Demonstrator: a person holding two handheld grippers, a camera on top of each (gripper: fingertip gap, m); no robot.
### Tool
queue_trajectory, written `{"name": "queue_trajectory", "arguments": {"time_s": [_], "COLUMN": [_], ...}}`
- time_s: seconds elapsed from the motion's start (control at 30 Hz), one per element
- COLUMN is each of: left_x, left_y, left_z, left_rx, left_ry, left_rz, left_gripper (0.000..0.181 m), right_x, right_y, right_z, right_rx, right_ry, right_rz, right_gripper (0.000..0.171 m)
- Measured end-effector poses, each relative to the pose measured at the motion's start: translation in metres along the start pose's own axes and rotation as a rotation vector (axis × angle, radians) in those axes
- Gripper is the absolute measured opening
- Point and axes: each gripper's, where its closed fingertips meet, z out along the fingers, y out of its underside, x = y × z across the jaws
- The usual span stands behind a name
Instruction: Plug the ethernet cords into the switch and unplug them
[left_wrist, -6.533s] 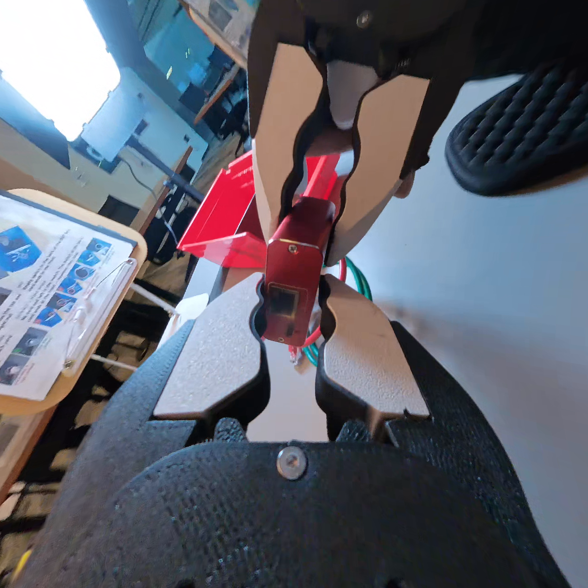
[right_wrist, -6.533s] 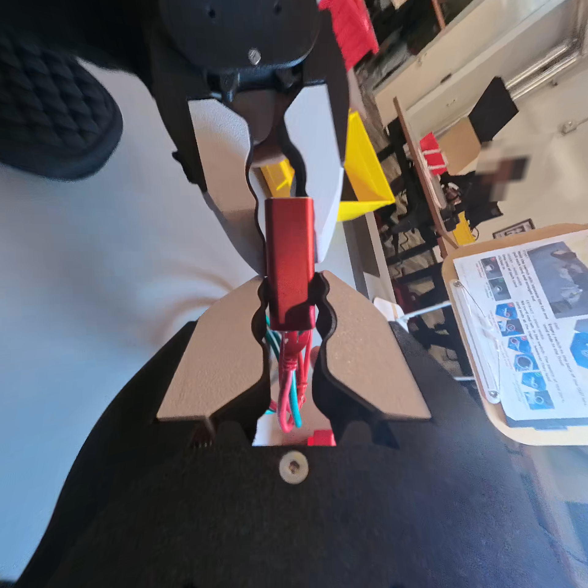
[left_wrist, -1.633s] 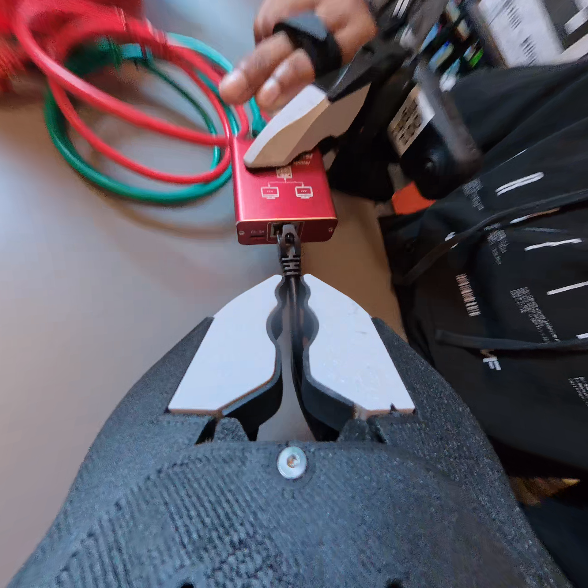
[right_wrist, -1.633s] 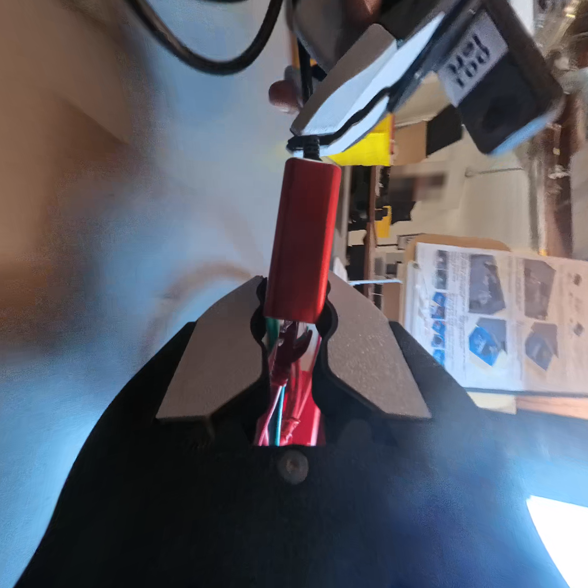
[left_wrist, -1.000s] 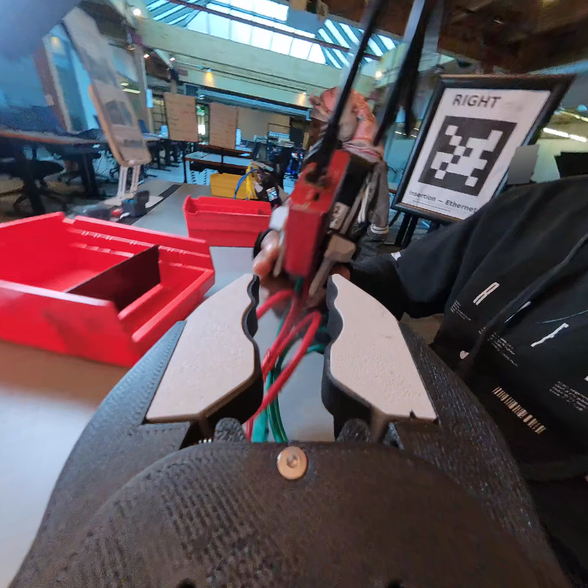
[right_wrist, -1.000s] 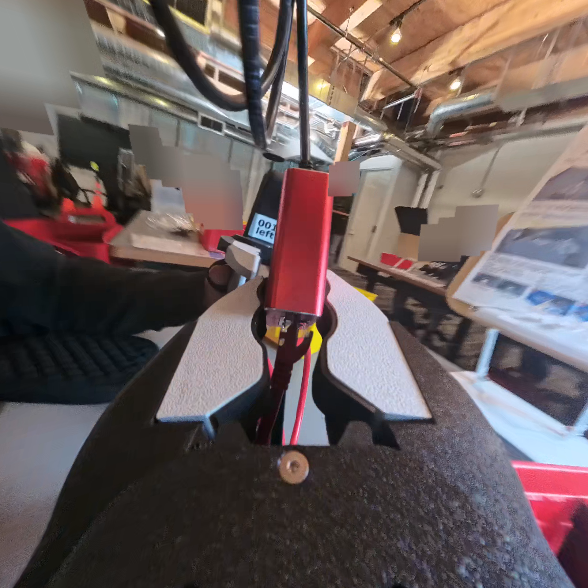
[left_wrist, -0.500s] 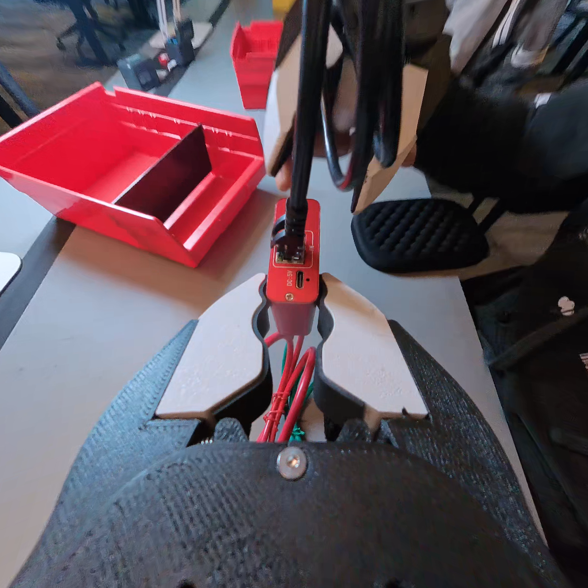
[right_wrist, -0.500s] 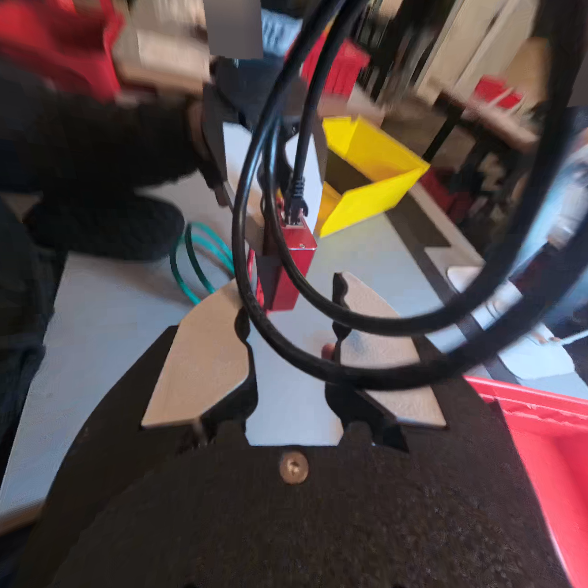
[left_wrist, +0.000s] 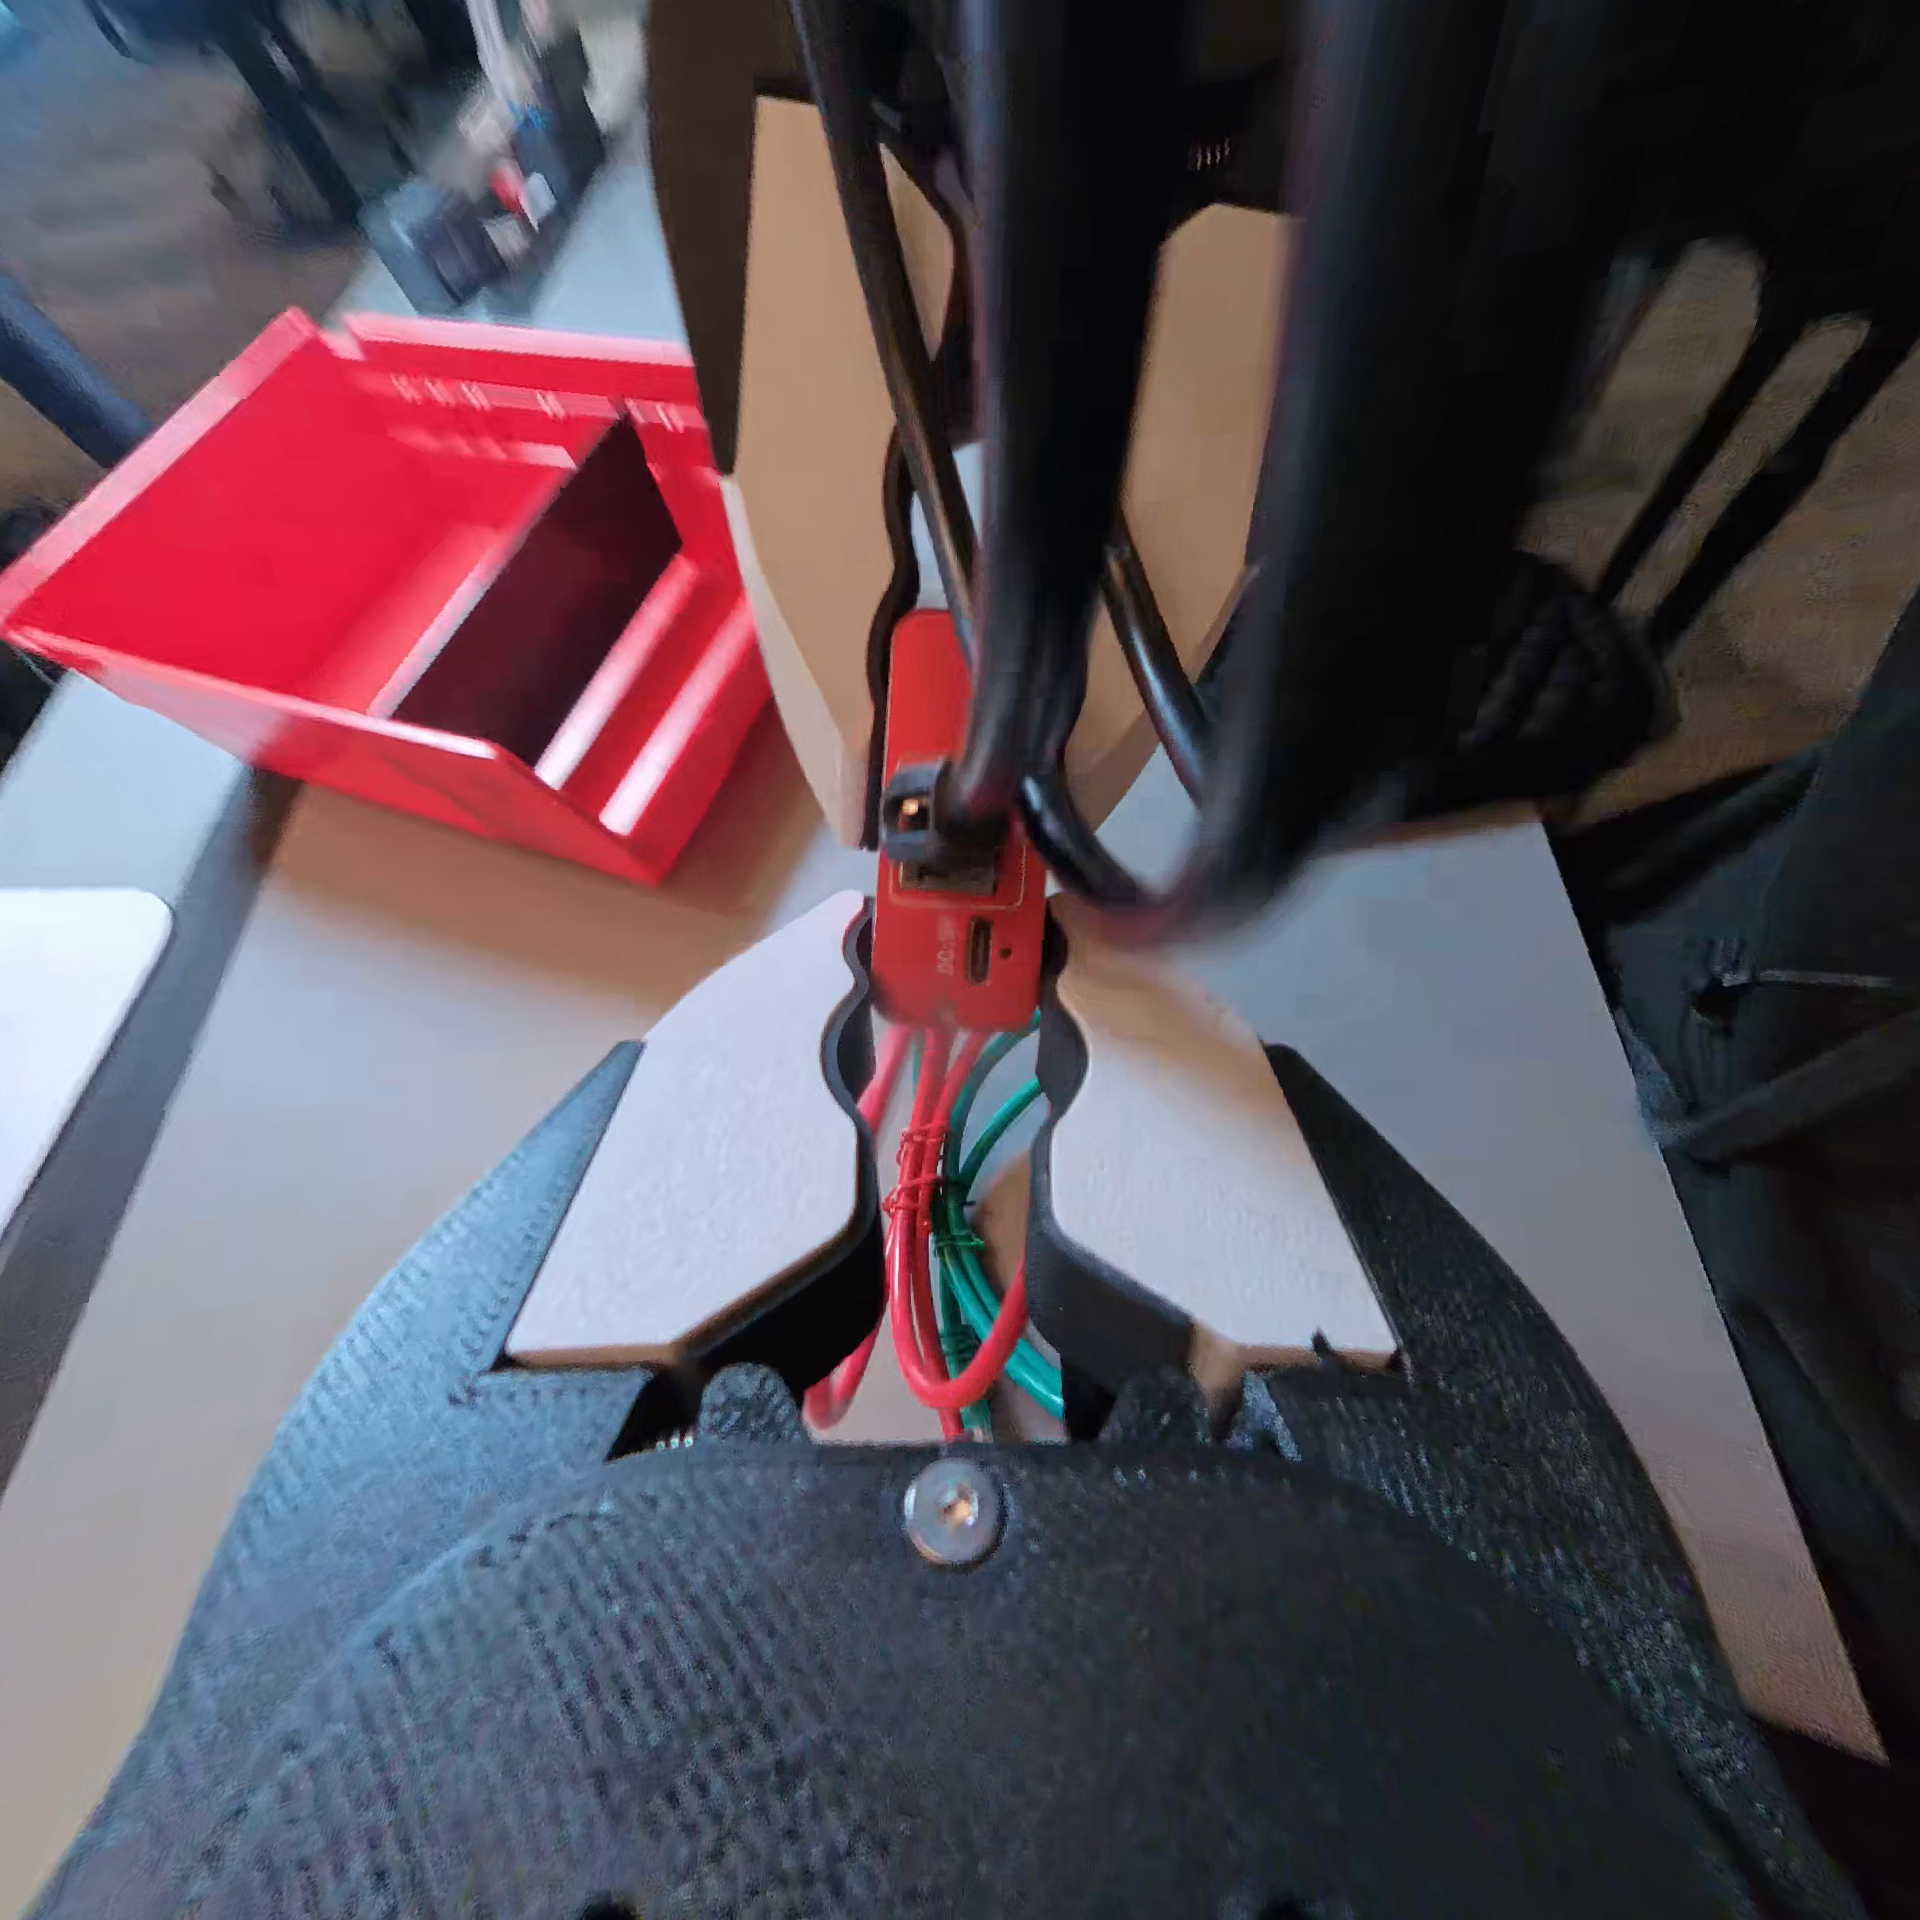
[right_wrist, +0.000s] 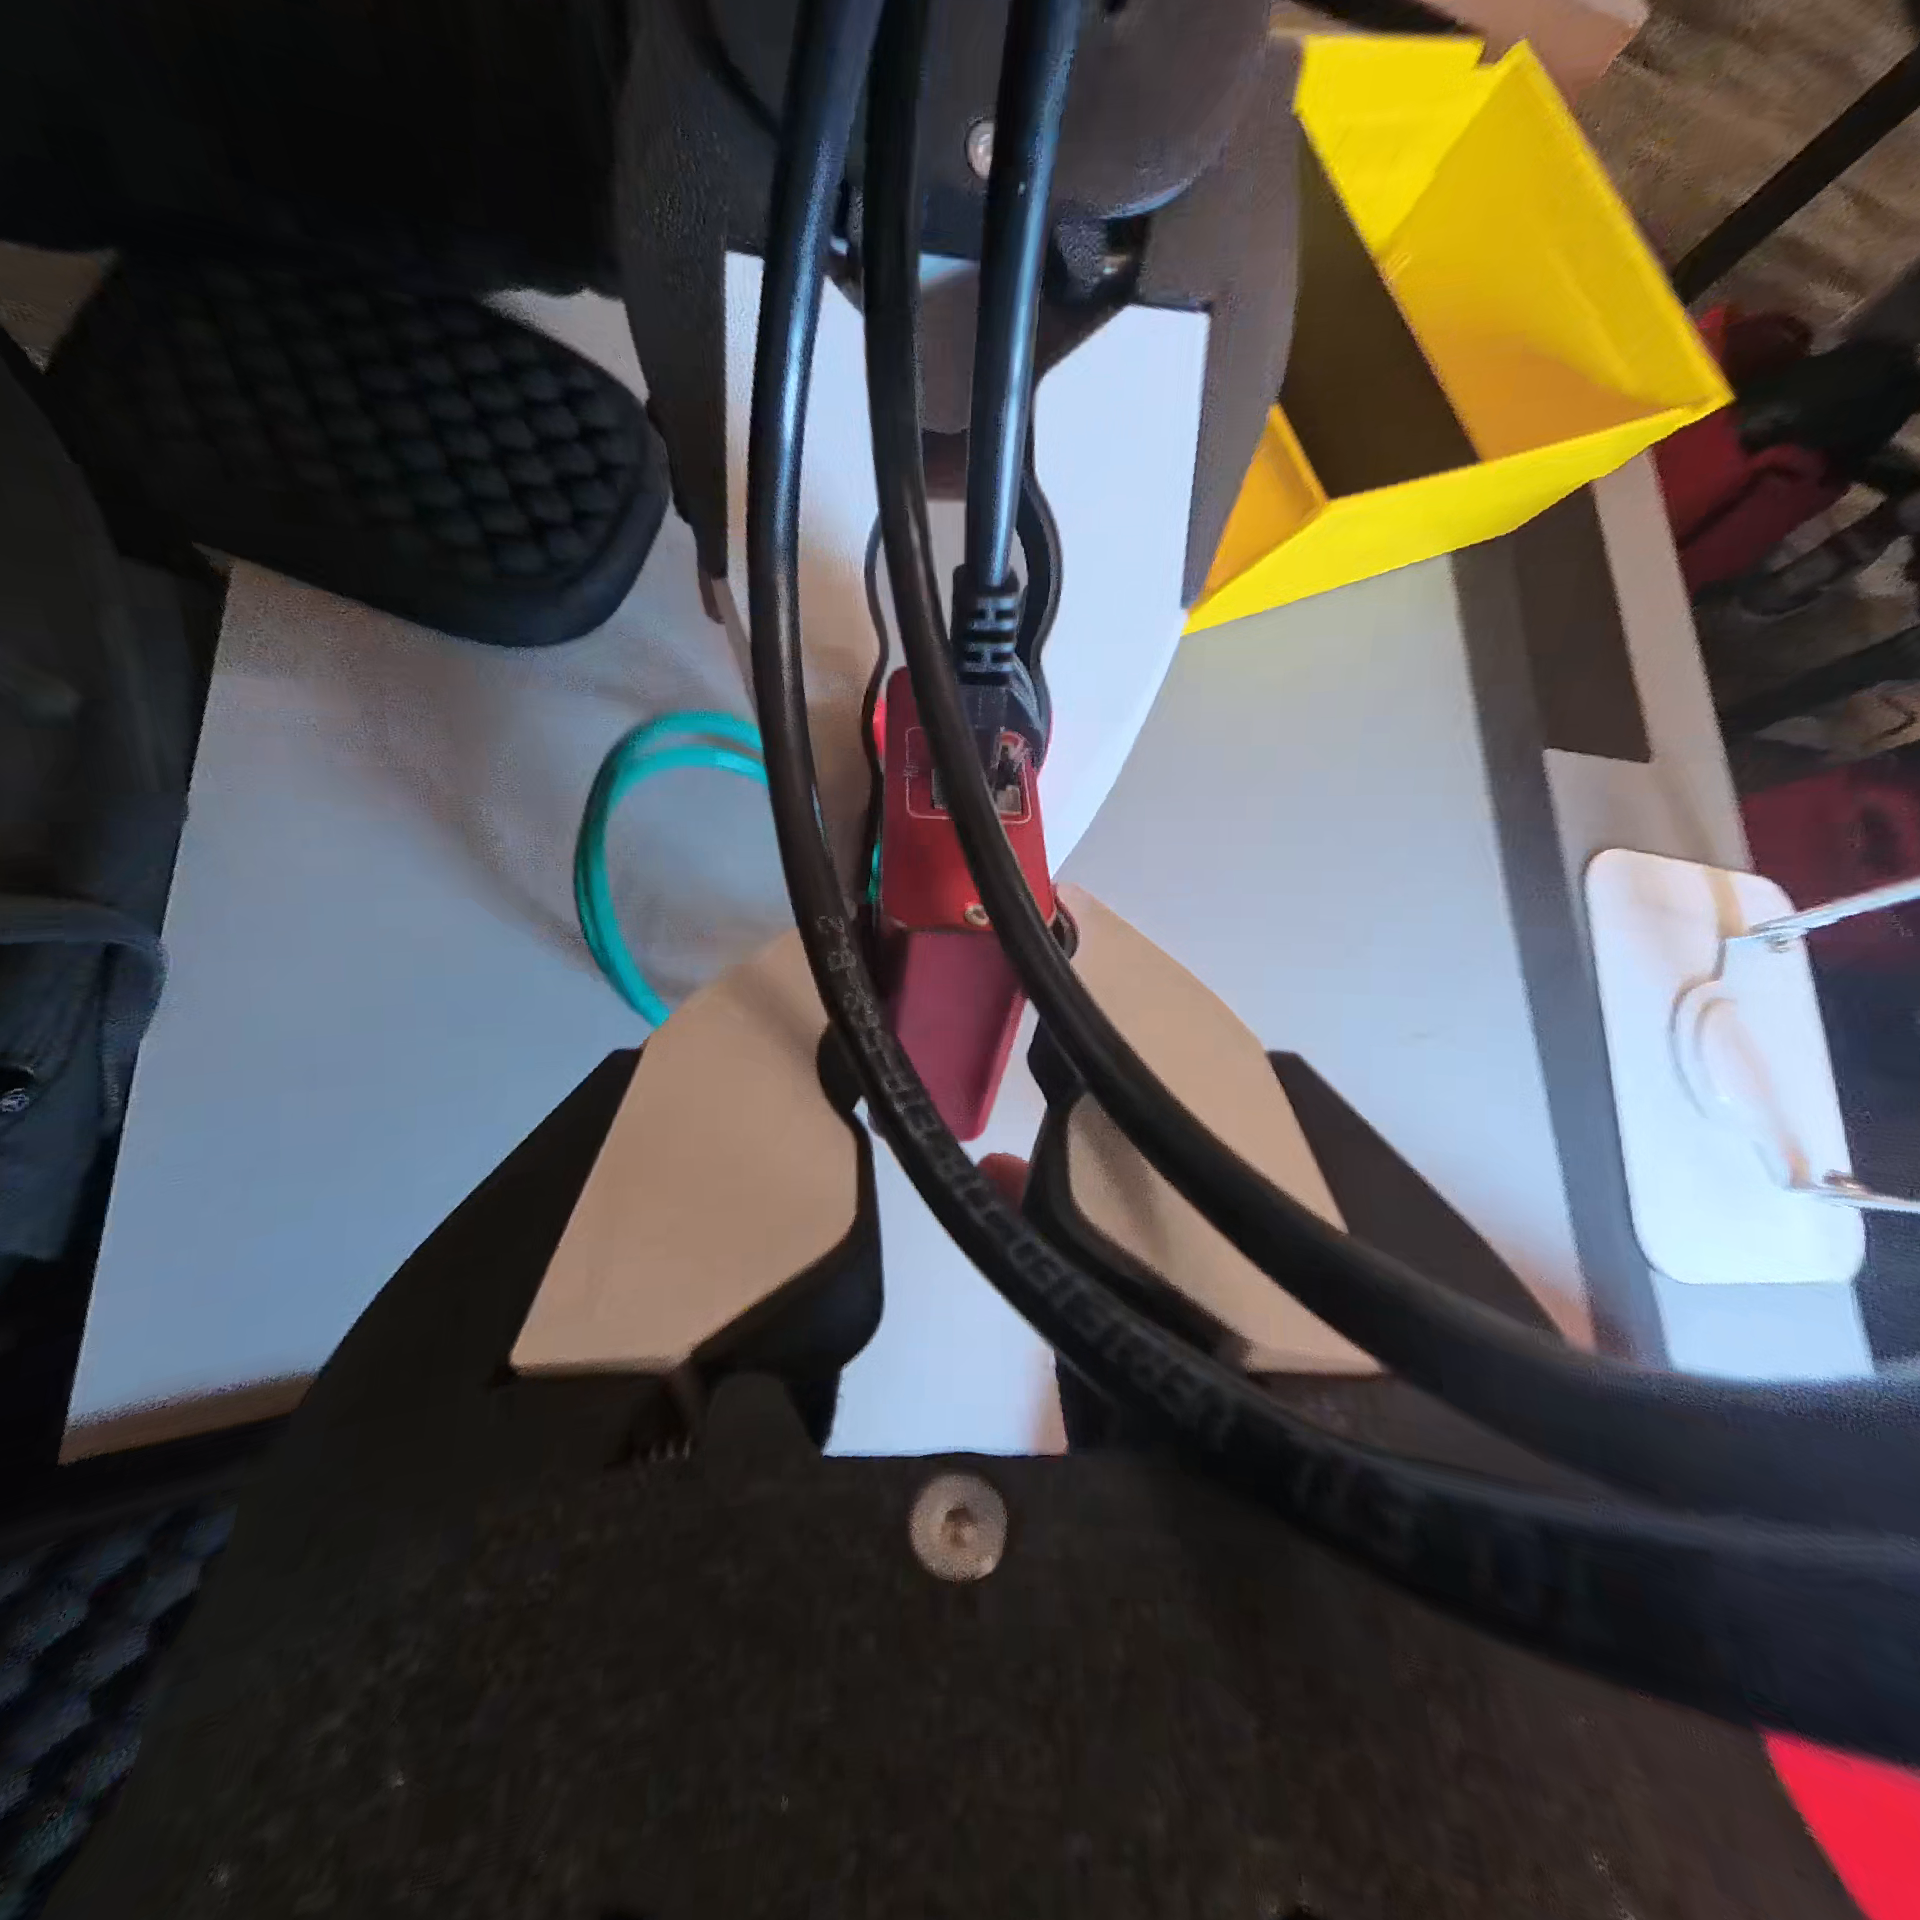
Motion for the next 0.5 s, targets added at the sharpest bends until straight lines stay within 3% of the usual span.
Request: {"name": "queue_trajectory", "arguments": {"time_s": [0.1,0.23,0.33,0.5], "left_x": [-0.026,-0.055,-0.065,-0.055], "left_y": [-0.02,-0.023,0.0,0.067], "left_z": [-0.025,-0.065,-0.073,-0.052], "left_rx": [0.181,0.333,0.331,0.24], "left_ry": [-0.123,-0.273,-0.351,-0.349], "left_rz": [-0.01,-0.071,-0.095,-0.178], "left_gripper": [0.039,0.042,0.041,0.038], "right_x": [0.027,0.082,0.122,0.194], "right_y": [-0.013,-0.02,-0.026,-0.017], "right_z": [-0.032,-0.094,-0.145,-0.211], "right_rx": [0.035,0.071,0.119,0.15], "right_ry": [0.07,0.226,0.318,0.507], "right_rz": [-0.001,0.028,0.068,0.128], "right_gripper": [0.027,0.027,0.027,0.027]}}
